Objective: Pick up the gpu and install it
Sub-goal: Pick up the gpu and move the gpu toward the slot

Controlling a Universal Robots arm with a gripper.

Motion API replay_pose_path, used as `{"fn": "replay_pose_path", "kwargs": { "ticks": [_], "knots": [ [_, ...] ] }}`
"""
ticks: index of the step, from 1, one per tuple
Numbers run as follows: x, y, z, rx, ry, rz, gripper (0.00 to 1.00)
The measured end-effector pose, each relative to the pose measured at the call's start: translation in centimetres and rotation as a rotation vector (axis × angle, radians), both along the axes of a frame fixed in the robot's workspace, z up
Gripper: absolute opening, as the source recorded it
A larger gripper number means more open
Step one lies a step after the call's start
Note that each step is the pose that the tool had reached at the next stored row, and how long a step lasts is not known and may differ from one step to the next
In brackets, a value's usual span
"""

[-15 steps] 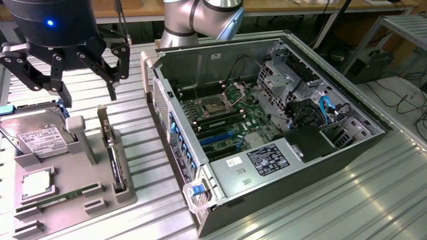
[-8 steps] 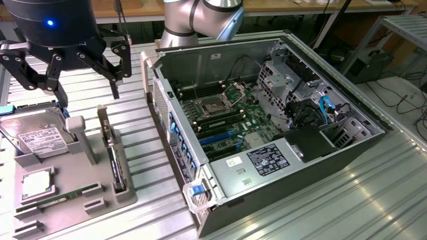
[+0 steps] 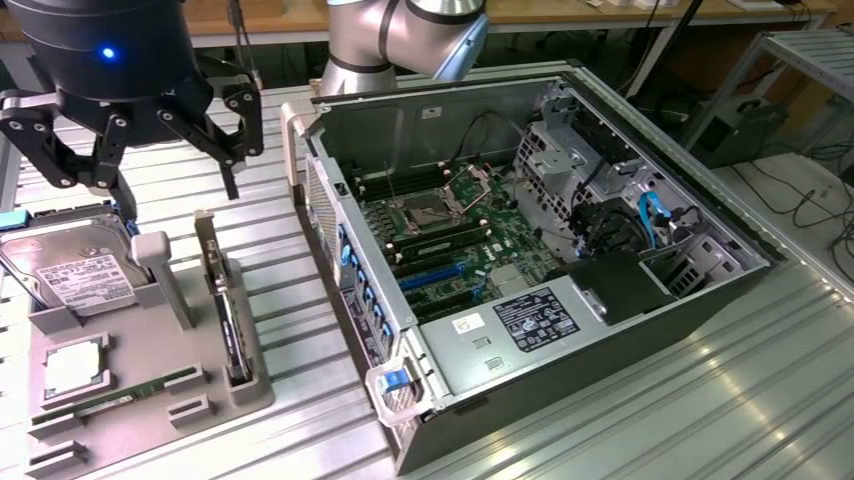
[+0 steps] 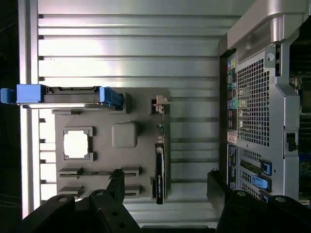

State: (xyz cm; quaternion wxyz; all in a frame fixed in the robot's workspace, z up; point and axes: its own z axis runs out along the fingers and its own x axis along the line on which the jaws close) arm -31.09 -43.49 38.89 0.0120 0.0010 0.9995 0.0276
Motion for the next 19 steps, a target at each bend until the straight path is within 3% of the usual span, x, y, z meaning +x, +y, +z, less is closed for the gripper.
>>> {"fn": "replay_pose_path", "kwargs": {
  "ticks": [13,15,16,19],
  "knots": [
    [0.0,-0.19,-1.59,0.0011,0.0001,0.0,0.78],
    [0.0,-0.19,-1.76,0.001,0.0,0.0,0.77],
    [0.0,-0.19,-1.81,0.001,0.0,0.0,0.7],
    [0.0,-0.19,-1.95,0.001,-0.0001,0.0,0.7]
  ]
}}
